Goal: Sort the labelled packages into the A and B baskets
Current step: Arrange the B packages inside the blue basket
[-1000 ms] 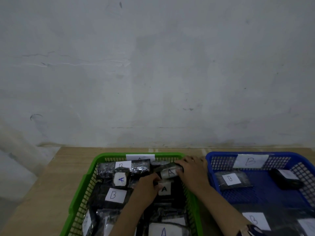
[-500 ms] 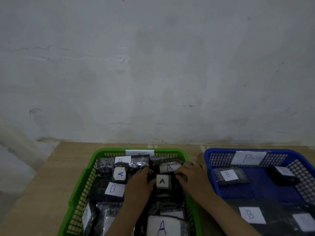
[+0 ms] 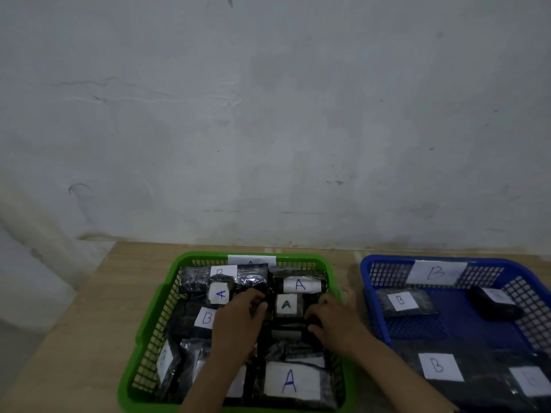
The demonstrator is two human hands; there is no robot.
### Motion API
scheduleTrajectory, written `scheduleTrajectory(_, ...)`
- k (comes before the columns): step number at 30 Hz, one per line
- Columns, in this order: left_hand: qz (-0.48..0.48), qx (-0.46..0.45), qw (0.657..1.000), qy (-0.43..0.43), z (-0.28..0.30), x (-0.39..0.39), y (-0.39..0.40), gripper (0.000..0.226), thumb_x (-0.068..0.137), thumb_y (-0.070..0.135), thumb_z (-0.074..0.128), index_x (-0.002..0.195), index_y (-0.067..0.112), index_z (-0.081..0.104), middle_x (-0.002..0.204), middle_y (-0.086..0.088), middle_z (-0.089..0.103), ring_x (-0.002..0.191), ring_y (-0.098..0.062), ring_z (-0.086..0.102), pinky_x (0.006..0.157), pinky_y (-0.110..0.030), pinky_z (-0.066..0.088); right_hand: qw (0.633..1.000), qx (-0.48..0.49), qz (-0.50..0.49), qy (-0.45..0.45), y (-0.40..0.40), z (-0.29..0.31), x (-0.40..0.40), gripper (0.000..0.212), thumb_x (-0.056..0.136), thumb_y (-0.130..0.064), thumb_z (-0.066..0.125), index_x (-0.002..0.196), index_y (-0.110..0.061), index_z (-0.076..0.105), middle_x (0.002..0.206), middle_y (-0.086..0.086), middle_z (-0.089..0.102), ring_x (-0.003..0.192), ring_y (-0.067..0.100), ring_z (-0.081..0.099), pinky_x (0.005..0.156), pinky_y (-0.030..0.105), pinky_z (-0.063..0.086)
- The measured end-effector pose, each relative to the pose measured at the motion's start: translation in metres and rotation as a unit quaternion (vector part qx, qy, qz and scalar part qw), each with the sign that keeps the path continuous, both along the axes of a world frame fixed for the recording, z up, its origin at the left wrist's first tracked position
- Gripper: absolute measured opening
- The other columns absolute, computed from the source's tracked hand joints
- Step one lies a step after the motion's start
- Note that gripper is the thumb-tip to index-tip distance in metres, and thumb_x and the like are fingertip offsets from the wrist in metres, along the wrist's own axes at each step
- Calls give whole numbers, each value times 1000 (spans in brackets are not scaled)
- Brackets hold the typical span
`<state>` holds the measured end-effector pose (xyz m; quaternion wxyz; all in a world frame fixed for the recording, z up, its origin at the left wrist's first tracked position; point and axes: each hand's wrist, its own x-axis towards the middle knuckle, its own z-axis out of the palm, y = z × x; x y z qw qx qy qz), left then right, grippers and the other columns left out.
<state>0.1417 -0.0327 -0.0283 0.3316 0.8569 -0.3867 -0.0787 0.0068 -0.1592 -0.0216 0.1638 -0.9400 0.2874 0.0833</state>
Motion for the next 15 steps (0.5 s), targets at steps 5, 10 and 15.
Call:
scheduleTrajectory(5, -4, -39, 997, 66, 5, 1, 4, 28, 93, 24, 47, 118, 15, 54, 115, -2, 60, 102, -15, 56, 84, -22, 44, 983, 54, -61, -165, 2, 12, -14, 19, 93, -28, 45, 107, -26, 58, 96, -20, 51, 109, 5, 40, 108, 33, 6)
scheduleTrajectory(10, -44, -41, 987, 149, 14, -12, 3, 28, 91, 24, 51, 119, 20, 51, 101, 7, 55, 99, -13, 55, 80, -17, 45, 952, 100, -114, -267, 4, 16, -16, 16, 93, -23, 45, 99, -27, 59, 104, -10, 59, 102, 4, 42, 91, 18, 8)
scheduleTrajectory(15, -9, -97, 972, 214, 23, -18, 4, 16, 86, 17, 59, 85, 29, 49, 82, 12, 54, 78, -5, 53, 60, -5, 41, 943, 141, -148, -262, 7, 17, -23, 19, 95, -25, 42, 105, -27, 58, 98, -16, 51, 97, 3, 32, 98, 26, 16)
